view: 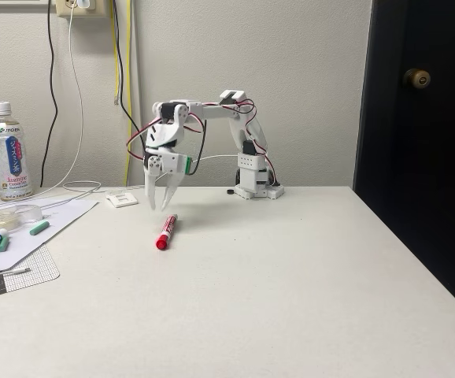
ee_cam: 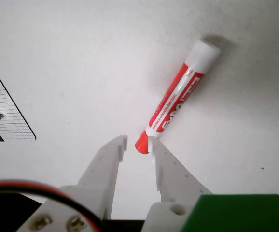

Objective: Pick up the red marker.

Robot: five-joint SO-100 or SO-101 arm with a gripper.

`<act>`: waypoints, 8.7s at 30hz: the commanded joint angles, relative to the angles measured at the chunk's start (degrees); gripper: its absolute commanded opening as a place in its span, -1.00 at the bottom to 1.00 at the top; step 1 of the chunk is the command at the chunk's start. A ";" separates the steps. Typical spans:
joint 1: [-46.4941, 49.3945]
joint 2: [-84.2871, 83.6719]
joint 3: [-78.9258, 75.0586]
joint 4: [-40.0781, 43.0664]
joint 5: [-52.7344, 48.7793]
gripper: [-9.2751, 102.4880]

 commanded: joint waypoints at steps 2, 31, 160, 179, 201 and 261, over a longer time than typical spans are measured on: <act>0.44 0.44 -2.81 1.23 -0.79 -0.55; 0.53 -15.12 -24.79 20.39 -5.80 -0.19; -10.99 11.25 -17.58 18.81 -7.73 -0.84; -17.84 21.97 -17.58 16.96 -8.44 -0.84; -33.22 32.61 -17.49 12.83 -13.97 -0.84; -35.77 95.89 64.42 -19.51 -26.63 -0.84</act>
